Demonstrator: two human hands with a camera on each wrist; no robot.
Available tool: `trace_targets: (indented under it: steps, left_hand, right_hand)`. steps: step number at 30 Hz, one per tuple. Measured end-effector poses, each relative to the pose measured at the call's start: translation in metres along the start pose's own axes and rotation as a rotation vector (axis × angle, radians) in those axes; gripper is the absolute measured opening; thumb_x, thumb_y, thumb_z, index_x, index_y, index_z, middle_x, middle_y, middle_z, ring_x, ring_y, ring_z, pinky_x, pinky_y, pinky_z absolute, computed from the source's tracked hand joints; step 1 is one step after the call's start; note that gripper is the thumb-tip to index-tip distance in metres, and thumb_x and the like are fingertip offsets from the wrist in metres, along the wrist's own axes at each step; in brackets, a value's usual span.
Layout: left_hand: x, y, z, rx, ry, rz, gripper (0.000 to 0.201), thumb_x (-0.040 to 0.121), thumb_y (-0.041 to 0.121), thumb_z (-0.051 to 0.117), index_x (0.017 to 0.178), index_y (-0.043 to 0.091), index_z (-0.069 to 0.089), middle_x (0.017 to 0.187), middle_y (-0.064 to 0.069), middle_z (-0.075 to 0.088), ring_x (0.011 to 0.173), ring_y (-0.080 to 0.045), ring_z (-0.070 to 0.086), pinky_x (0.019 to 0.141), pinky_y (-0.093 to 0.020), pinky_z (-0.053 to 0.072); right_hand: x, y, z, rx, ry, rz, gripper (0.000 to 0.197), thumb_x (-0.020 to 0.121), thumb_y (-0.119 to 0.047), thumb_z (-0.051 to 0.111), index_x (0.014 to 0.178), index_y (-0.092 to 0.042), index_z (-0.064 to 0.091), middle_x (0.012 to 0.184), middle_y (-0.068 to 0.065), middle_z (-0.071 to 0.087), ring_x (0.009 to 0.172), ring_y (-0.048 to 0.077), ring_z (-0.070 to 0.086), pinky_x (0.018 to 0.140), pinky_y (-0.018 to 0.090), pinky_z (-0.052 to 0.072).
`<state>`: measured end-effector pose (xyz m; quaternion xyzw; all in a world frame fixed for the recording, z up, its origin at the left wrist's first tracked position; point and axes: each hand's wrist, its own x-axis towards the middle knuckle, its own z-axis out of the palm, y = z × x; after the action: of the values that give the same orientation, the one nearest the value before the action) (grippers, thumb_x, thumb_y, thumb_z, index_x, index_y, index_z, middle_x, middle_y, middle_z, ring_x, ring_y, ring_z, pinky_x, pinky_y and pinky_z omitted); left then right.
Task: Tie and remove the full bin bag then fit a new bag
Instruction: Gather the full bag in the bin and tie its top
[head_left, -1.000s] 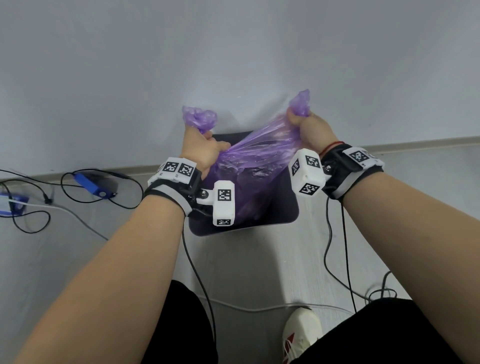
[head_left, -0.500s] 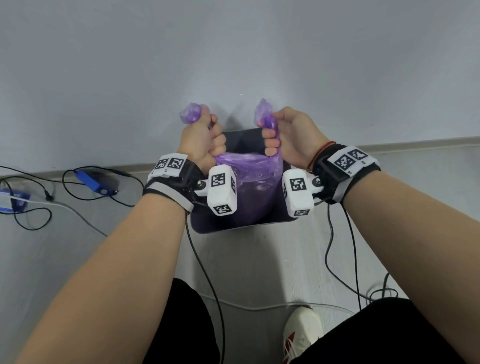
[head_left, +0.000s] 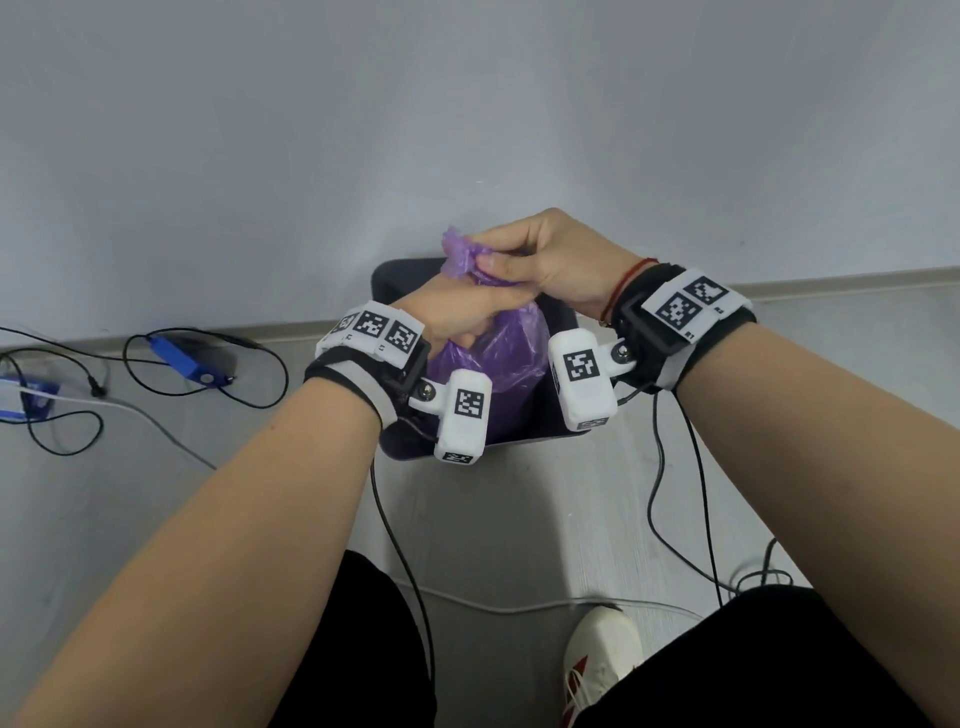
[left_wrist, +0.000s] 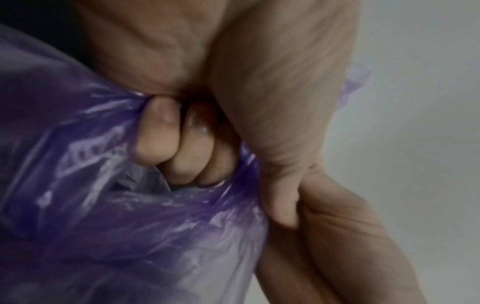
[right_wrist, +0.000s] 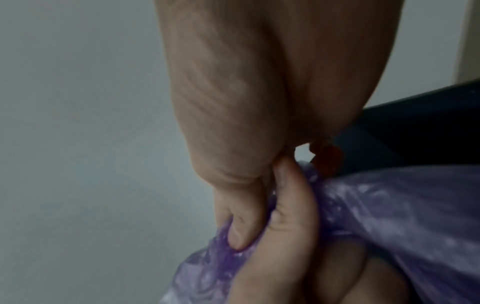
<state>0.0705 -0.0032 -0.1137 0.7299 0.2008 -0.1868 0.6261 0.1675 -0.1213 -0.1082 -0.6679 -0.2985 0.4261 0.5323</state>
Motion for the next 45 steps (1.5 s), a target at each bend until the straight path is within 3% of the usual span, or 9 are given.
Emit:
trace_targets:
  steps: [5,10,19,23,26,33,38,42,45]
  left_hand:
    - [0.005,0.0,-0.004,-0.214,0.046,-0.089,0.034,0.102,0.036,0.044,0.072,0.02,0.049,0.047,0.009,0.023,0.044,-0.007,0.016,0.04,-0.022,0.01]
    - [0.01,-0.009,-0.01,-0.285,0.016,-0.132,0.06,0.097,0.066,0.029,0.059,0.02,0.04,0.042,0.006,0.024,0.036,-0.009,0.016,0.039,-0.02,0.011]
    - [0.02,-0.015,-0.015,-0.114,0.18,-0.111,0.044,0.104,0.032,0.042,0.067,0.011,0.051,0.045,0.001,0.047,0.033,-0.011,0.032,0.036,-0.019,0.028]
    - [0.017,-0.009,-0.011,-0.163,0.194,-0.132,0.032,0.102,0.017,0.045,0.071,0.009,0.052,0.053,-0.004,0.049,0.032,-0.009,0.034,0.035,-0.018,0.028]
    - [0.014,-0.004,-0.009,-0.244,0.175,-0.16,0.04,0.103,0.028,0.044,0.068,0.011,0.05,0.05,-0.003,0.048,0.035,-0.009,0.035,0.036,-0.019,0.027]
    - [0.019,-0.01,-0.009,-0.211,0.225,-0.231,0.039,0.104,0.031,0.038,0.079,0.008,0.057,0.046,-0.002,0.053,0.035,-0.012,0.042,0.039,-0.021,0.033]
    - [0.02,-0.008,-0.011,-0.255,0.275,-0.122,0.019,0.102,0.027,0.045,0.105,0.009,0.049,0.056,-0.005,0.048,0.037,-0.012,0.037,0.04,-0.023,0.033]
    - [0.009,-0.008,-0.015,-0.096,0.14,0.062,0.046,0.087,0.033,0.072,0.124,0.014,0.052,0.084,-0.007,0.071,0.07,-0.017,0.069,0.069,-0.024,0.057]
    - [0.005,-0.015,-0.026,0.194,0.025,0.095,0.027,0.078,0.017,0.081,0.103,0.012,0.071,0.1,-0.016,0.075,0.09,-0.027,0.073,0.091,-0.041,0.058]
  right_hand:
    - [-0.006,0.01,-0.003,0.038,0.042,0.112,0.019,0.098,-0.031,0.056,0.092,-0.023,0.072,0.073,0.002,0.053,0.068,0.017,0.047,0.074,0.026,0.047]
    - [-0.009,0.02,-0.009,0.058,0.204,0.077,0.008,0.085,-0.002,0.071,0.08,-0.005,0.066,0.067,0.006,0.068,0.059,0.014,0.06,0.065,0.026,0.053]
    - [-0.008,0.021,-0.015,0.177,0.255,0.073,0.01,0.094,-0.01,0.062,0.084,-0.01,0.058,0.083,0.005,0.069,0.075,0.015,0.068,0.082,0.036,0.059]
    - [-0.003,0.011,0.002,-0.168,0.208,0.064,0.033,0.08,-0.028,0.08,0.094,-0.014,0.053,0.093,0.006,0.062,0.081,0.016,0.061,0.082,0.036,0.055]
    - [0.001,0.013,0.002,-0.397,0.239,0.004,0.039,0.067,-0.029,0.089,0.081,-0.02,0.053,0.079,-0.002,0.061,0.072,0.015,0.055,0.075,0.037,0.051]
    - [-0.005,0.006,0.001,-0.532,0.123,0.008,0.021,0.076,-0.022,0.082,0.095,-0.019,0.073,0.08,-0.009,0.07,0.061,-0.001,0.058,0.065,0.015,0.046]
    - [-0.007,0.006,0.005,-0.752,0.138,0.077,0.018,0.079,-0.013,0.071,0.07,0.001,0.065,0.055,0.001,0.048,0.05,0.014,0.04,0.057,0.027,0.037]
    - [-0.007,0.008,0.002,-0.307,0.189,0.244,0.018,0.076,-0.004,0.061,0.061,-0.012,0.066,0.059,0.004,0.055,0.06,0.018,0.05,0.062,0.027,0.041]
    - [-0.009,0.016,0.002,-0.02,0.237,0.348,0.013,0.075,0.003,0.051,0.069,-0.007,0.057,0.072,0.011,0.051,0.069,0.025,0.048,0.064,0.031,0.04]
